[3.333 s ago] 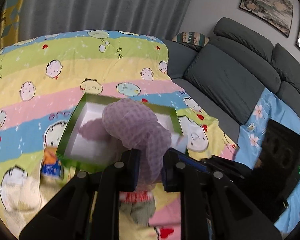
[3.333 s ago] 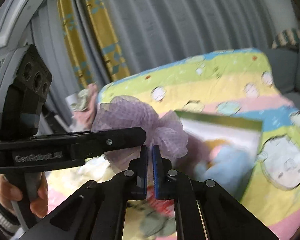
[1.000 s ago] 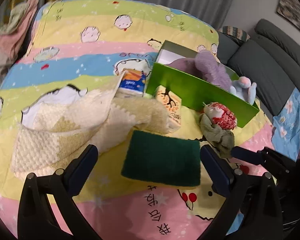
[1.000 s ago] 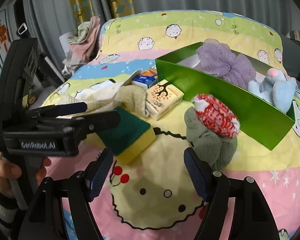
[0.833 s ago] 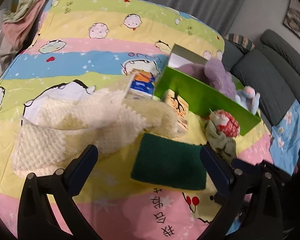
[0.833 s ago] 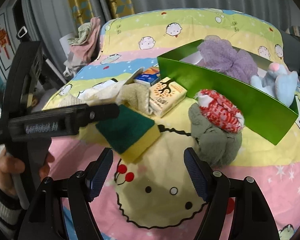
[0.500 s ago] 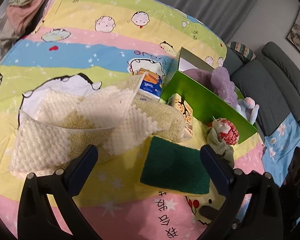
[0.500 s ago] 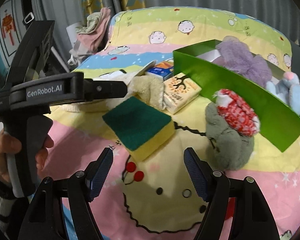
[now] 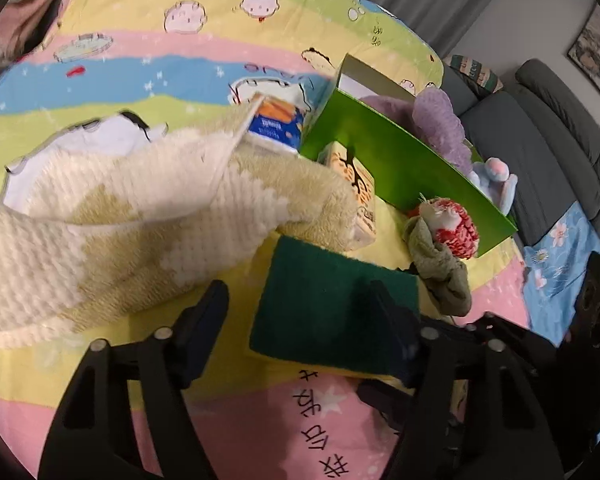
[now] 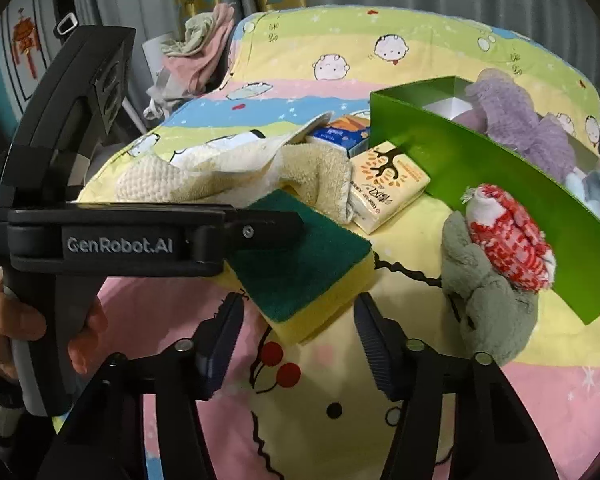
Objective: Organize soft objects
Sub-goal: 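Reach for the green-yellow sponge and grasp it with the right gripper, then carry the sponge into the green box and open the right gripper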
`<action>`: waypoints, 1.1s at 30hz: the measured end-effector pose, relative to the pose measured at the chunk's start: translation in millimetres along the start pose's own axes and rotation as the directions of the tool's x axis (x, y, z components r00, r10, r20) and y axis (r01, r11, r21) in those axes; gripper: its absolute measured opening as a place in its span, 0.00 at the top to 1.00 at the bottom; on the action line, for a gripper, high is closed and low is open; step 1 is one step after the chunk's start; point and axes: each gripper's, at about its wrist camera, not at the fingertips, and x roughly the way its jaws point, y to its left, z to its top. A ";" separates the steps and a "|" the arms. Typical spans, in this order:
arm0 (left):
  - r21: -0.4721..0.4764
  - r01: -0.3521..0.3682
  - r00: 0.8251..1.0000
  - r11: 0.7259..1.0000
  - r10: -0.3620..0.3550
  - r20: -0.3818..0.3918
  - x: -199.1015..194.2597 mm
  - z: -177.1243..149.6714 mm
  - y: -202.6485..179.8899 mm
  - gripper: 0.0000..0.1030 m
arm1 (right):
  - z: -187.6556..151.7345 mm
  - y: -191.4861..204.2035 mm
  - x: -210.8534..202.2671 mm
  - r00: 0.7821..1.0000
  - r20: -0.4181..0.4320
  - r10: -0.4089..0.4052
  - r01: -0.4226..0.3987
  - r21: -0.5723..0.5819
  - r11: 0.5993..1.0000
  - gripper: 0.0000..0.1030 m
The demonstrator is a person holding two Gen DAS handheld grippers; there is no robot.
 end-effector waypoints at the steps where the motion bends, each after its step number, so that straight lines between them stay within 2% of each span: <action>1: -0.012 0.019 1.000 1.000 -0.019 -0.006 1.2 -0.3 1.3 0.44 | 0.3 -0.6 2.9 1.000 -0.007 0.008 -0.008 0.005 1.000 0.49; 3: -0.027 0.053 0.998 0.998 -0.054 -0.016 2.5 -0.9 1.6 0.45 | -0.3 -1.4 6.4 1.000 -0.017 -0.001 0.001 0.003 1.000 0.52; 10: 0.020 0.018 1.000 1.000 -0.017 -0.008 -2.7 -4.1 -12.1 0.48 | -4.6 -1.0 1.9 1.000 -0.005 -0.007 0.007 0.006 1.000 0.58; 17: 0.072 0.037 0.995 0.997 -0.043 0.094 -40.9 -14.2 -29.6 0.48 | -2.1 10.4 -33.6 0.998 0.068 0.000 0.001 -0.010 1.000 0.58; 21: 0.097 0.015 0.993 0.995 -0.027 0.117 -53.3 -24.0 -42.0 0.47 | -10.6 20.4 -46.2 0.996 0.085 -0.010 0.015 -0.052 0.999 0.58; 24: 0.129 -0.003 0.991 0.992 -0.014 0.136 -55.6 -22.7 -60.5 0.47 | -10.4 10.9 -58.5 0.994 0.109 -0.001 0.006 -0.046 0.999 0.58; 27: 0.170 -0.017 0.989 0.985 -0.008 0.145 -54.7 -9.3 -80.3 0.47 | -4.2 -3.4 -69.2 0.991 0.136 0.001 0.002 -0.021 1.000 0.58; 33: 0.270 -0.040 0.980 0.962 -0.015 0.197 -50.1 46.0 -130.9 0.46 | 32.2 -45.2 -96.9 0.965 0.253 -0.060 0.058 0.014 0.998 0.58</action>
